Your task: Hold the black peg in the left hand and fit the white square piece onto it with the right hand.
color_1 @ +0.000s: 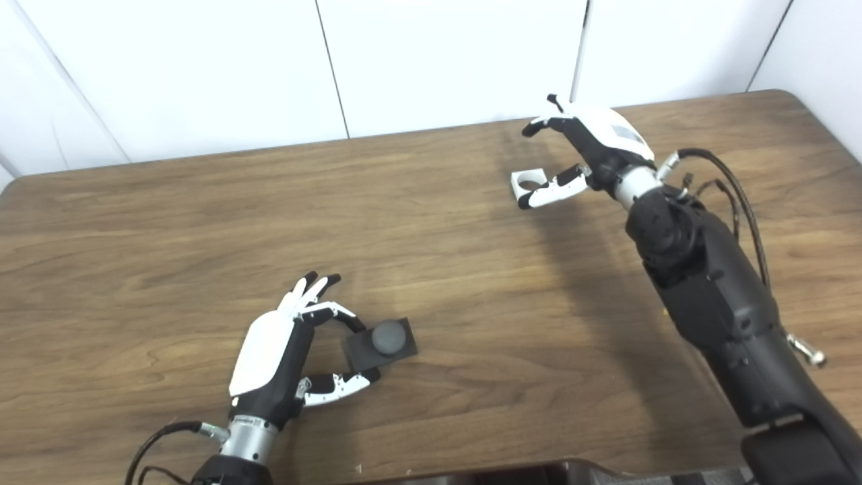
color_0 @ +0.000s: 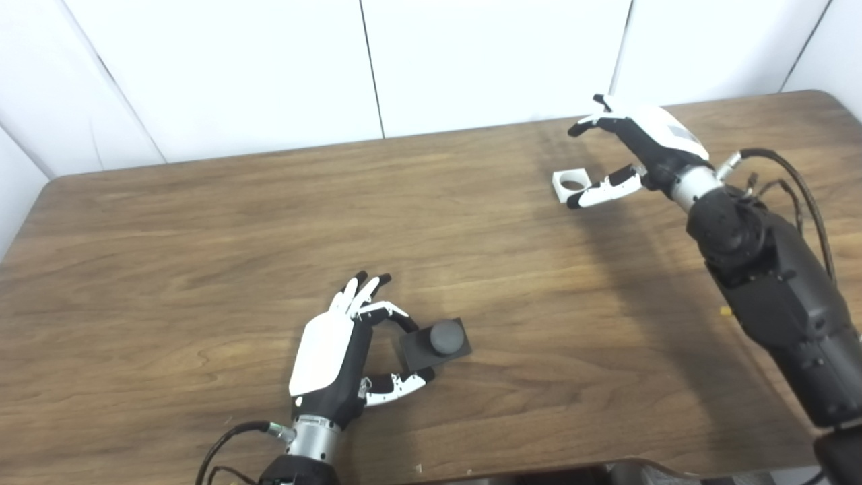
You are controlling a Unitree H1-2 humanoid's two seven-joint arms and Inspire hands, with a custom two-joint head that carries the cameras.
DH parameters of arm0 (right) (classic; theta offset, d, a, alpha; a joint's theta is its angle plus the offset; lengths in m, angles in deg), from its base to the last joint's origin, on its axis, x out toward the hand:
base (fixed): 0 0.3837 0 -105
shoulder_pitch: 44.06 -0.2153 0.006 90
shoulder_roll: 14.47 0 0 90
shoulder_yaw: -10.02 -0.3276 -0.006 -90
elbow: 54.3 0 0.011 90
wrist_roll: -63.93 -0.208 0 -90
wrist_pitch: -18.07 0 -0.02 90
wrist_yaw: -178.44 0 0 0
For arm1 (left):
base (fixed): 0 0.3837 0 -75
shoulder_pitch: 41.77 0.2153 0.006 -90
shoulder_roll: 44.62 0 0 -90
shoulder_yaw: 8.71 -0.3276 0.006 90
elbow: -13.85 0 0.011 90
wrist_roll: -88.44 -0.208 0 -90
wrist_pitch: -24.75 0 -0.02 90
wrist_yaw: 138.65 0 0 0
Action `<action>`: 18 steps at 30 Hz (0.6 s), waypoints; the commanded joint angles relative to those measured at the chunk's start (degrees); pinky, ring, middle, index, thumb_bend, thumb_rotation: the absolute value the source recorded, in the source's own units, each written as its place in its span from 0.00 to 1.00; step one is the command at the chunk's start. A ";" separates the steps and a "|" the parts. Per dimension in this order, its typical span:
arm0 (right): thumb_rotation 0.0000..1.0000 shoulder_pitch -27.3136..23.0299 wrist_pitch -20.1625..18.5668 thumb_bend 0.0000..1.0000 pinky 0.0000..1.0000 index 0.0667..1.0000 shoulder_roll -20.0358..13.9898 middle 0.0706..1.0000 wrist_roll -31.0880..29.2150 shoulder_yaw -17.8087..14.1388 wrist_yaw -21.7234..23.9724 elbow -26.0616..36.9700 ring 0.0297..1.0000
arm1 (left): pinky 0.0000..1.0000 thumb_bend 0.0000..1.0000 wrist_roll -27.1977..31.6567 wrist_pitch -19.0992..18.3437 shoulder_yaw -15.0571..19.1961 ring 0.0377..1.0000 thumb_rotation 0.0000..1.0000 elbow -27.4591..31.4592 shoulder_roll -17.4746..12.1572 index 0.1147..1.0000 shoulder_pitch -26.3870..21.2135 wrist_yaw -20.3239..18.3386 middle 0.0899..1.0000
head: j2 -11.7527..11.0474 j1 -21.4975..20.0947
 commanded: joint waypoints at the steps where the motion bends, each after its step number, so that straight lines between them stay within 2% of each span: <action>1: 0.26 -4.16 2.52 0.90 1.00 0.75 -2.20 1.00 1.75 0.90 0.65 0.40 1.00 | 0.98 0.49 -1.75 -0.36 -0.06 1.00 0.08 -0.48 0.59 0.43 -0.07 -0.18 0.93 | -0.01 -0.05; 8: 0.27 -7.67 2.73 0.89 1.00 0.76 -3.50 1.00 4.52 3.73 3.72 -2.54 1.00 | 0.98 0.49 -1.79 -0.45 -0.10 1.00 0.08 -0.61 0.47 0.43 0.00 -0.12 0.93 | -0.14 -0.08; 18: 0.27 -11.10 4.84 0.88 1.00 0.72 -3.06 0.99 5.56 5.63 4.22 -9.55 1.00 | 0.99 0.49 -2.17 -1.16 -0.16 1.00 0.09 -0.17 0.64 0.43 -0.38 -0.69 0.92 | -0.18 0.16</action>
